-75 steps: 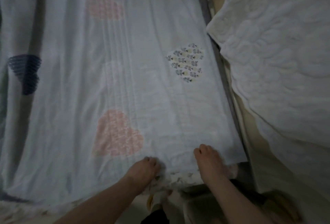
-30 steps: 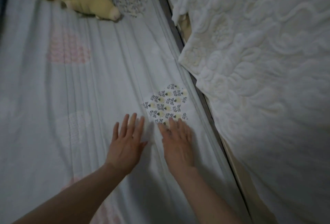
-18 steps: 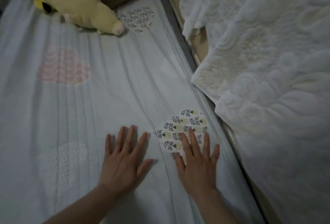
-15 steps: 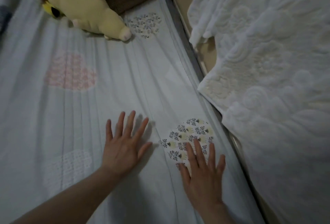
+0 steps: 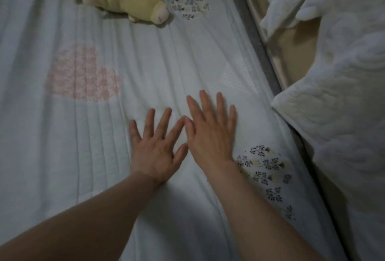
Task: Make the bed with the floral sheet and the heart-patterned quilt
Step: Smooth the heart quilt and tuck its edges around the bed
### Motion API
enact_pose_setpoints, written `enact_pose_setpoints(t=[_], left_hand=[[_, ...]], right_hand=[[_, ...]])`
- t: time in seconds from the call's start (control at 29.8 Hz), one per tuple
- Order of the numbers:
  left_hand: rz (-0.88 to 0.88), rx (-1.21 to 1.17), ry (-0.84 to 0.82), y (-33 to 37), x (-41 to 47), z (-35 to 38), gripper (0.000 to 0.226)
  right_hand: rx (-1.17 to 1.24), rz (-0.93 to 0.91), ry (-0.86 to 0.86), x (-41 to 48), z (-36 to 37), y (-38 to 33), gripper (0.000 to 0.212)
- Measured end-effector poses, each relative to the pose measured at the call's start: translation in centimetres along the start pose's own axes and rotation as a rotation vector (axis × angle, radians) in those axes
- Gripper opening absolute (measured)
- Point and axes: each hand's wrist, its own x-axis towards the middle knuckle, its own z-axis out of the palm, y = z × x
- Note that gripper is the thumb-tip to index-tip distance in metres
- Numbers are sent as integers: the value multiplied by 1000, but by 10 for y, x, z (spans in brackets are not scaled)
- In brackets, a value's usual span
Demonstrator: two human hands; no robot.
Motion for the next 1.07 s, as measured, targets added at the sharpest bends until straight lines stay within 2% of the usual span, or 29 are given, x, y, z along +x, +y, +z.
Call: enact_pose_setpoints(t=[0.1, 0.3, 0.37, 0.47, 0.57, 0.77, 0.87, 0.94, 0.97, 1.01, 1.07], left_hand=[[14, 17, 4, -3, 6, 3, 66], [-18, 4, -40, 0, 0, -2, 61], [-32, 14, -6, -4, 5, -11, 60], [-199, 6, 82, -22, 38, -25, 60], [-371, -66, 70, -24, 67, -15, 62], [-356, -37, 17, -23, 69, -8, 64], [-359, -40, 38, -27, 72, -6, 65], [-352, -47, 49, -26, 75, -5, 65], [-352, -53, 40, -27, 76, -5, 65], [-347, -60, 34, -26, 76, -5, 65], [-344, -60, 43, -27, 76, -4, 65]], right_hand=[[-35, 60, -67, 20, 33, -2, 54], [11, 59, -55, 16, 38, -3, 53], [21, 63, -41, 16, 38, -1, 55], [29, 96, -26, 20, 35, -1, 59], [32, 87, 5, 19, 37, 0, 60], [-10, 104, 14, 15, 31, -2, 57], [56, 86, 131, 43, 11, -10, 36], [126, 84, 321, 87, 2, -1, 18], [164, 99, 388, 113, -2, 6, 17], [180, 112, 400, 138, -5, 12, 26], [135, 87, 259, 175, -3, 19, 43]])
